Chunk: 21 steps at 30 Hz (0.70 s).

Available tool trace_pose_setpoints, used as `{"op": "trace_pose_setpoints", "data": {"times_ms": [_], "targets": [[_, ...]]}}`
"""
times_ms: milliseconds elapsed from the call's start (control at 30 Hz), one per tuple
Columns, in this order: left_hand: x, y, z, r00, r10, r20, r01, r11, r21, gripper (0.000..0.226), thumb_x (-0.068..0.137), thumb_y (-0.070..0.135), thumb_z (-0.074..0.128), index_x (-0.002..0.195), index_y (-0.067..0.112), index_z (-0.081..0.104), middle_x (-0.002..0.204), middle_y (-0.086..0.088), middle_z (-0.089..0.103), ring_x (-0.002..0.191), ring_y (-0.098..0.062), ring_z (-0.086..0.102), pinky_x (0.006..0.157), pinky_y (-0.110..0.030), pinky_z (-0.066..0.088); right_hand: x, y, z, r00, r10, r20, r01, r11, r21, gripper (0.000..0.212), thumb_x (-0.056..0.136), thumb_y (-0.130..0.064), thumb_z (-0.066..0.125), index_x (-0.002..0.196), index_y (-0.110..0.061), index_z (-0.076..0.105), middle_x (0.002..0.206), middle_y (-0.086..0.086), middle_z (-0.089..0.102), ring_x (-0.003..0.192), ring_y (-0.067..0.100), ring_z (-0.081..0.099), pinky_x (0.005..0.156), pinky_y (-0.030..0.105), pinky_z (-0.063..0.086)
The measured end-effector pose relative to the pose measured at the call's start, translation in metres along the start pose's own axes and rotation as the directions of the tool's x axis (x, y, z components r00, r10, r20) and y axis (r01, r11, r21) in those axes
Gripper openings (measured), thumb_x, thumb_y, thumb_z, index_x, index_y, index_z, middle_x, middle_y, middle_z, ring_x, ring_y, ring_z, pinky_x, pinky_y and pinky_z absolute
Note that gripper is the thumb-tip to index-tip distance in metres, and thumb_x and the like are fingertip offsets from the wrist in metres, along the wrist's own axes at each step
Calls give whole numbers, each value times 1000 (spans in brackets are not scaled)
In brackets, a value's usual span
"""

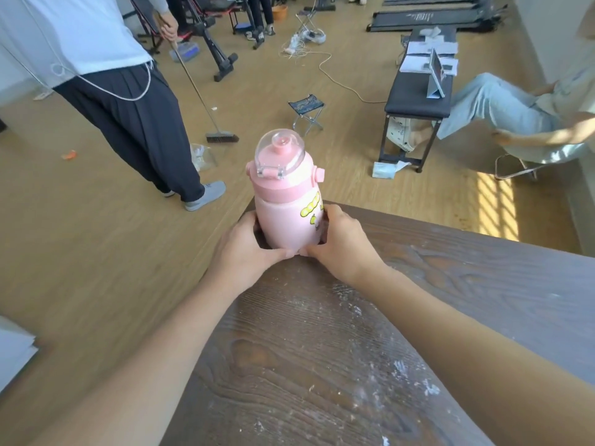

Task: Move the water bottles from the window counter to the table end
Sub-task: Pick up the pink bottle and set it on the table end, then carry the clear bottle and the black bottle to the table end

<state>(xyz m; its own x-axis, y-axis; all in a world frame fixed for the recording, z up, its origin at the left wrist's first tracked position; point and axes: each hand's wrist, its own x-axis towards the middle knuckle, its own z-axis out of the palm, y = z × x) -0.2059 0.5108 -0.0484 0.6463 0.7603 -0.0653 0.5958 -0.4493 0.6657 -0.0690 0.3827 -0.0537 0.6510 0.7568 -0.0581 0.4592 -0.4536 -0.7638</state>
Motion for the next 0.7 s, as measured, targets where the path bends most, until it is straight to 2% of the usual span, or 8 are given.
{"op": "trace_pose_setpoints", "data": {"times_ms": [67, 133, 200, 267, 367, 467, 700], "targets": [[-5, 3, -1, 1000, -16, 11, 16, 999, 52, 65, 69, 42, 91, 124, 22, 64, 112, 7, 73, 107, -23, 67, 83, -41, 57, -5, 0, -5, 999, -1, 37, 0, 999, 37, 70, 73, -18, 88, 132, -12, 51, 125, 5, 62, 114, 25, 59, 95, 40, 51], [-18, 9, -1, 998, -55, -24, 58, 984, 167, 63, 72, 42, 90, 126, 21, 66, 119, 3, 75, 112, -25, 68, 87, -42, 58, -18, 4, -18, 999, 4, 35, -7, 998, 59, 75, 77, -17, 86, 141, -15, 48, 129, 3, 60, 116, 23, 59, 99, 39, 51], [-38, 18, 4, 991, -88, -100, 113, 954, 277, 59, 77, 42, 89, 128, 19, 68, 120, 0, 72, 116, -26, 64, 85, -40, 55, -37, 17, -34, 1000, 19, -19, -18, 998, 53, 65, 83, -18, 82, 139, -16, 50, 121, 2, 61, 106, 19, 60, 95, 35, 52], [-62, 32, 15, 990, -75, -119, 111, 936, 333, 49, 80, 42, 85, 122, 21, 71, 113, 1, 69, 116, -25, 61, 85, -41, 54, -64, 39, -53, 997, 49, -53, -47, 998, 32, 50, 86, -18, 79, 130, -16, 56, 110, -1, 62, 99, 18, 60, 91, 33, 52], [-90, 60, 38, 998, -31, -60, 47, 960, 277, 39, 82, 38, 84, 116, 24, 72, 110, 5, 70, 114, -22, 63, 91, -37, 50, -107, 76, -88, 989, 119, -85, -121, 993, -12, 36, 87, -19, 77, 119, -18, 60, 100, -5, 62, 95, 16, 60, 88, 35, 53], [-109, 102, 76, 997, 63, 36, -69, 979, 193, 35, 82, 32, 86, 114, 26, 74, 112, 8, 71, 111, -17, 66, 95, -33, 50, -152, 116, -131, 967, 174, -187, -184, 982, -37, 31, 86, -19, 77, 113, -18, 62, 93, -8, 59, 90, 16, 58, 84, 34, 53], [-159, 223, 183, 932, 272, 241, -307, 943, 125, 39, 84, 36, 83, 121, 29, 72, 116, 14, 69, 113, -10, 65, 99, -32, 51, -257, 195, -237, 875, 284, -391, -323, 946, -35, 28, 85, -19, 78, 110, -17, 65, 93, -11, 56, 95, 14, 56, 87, 31, 50]]}}
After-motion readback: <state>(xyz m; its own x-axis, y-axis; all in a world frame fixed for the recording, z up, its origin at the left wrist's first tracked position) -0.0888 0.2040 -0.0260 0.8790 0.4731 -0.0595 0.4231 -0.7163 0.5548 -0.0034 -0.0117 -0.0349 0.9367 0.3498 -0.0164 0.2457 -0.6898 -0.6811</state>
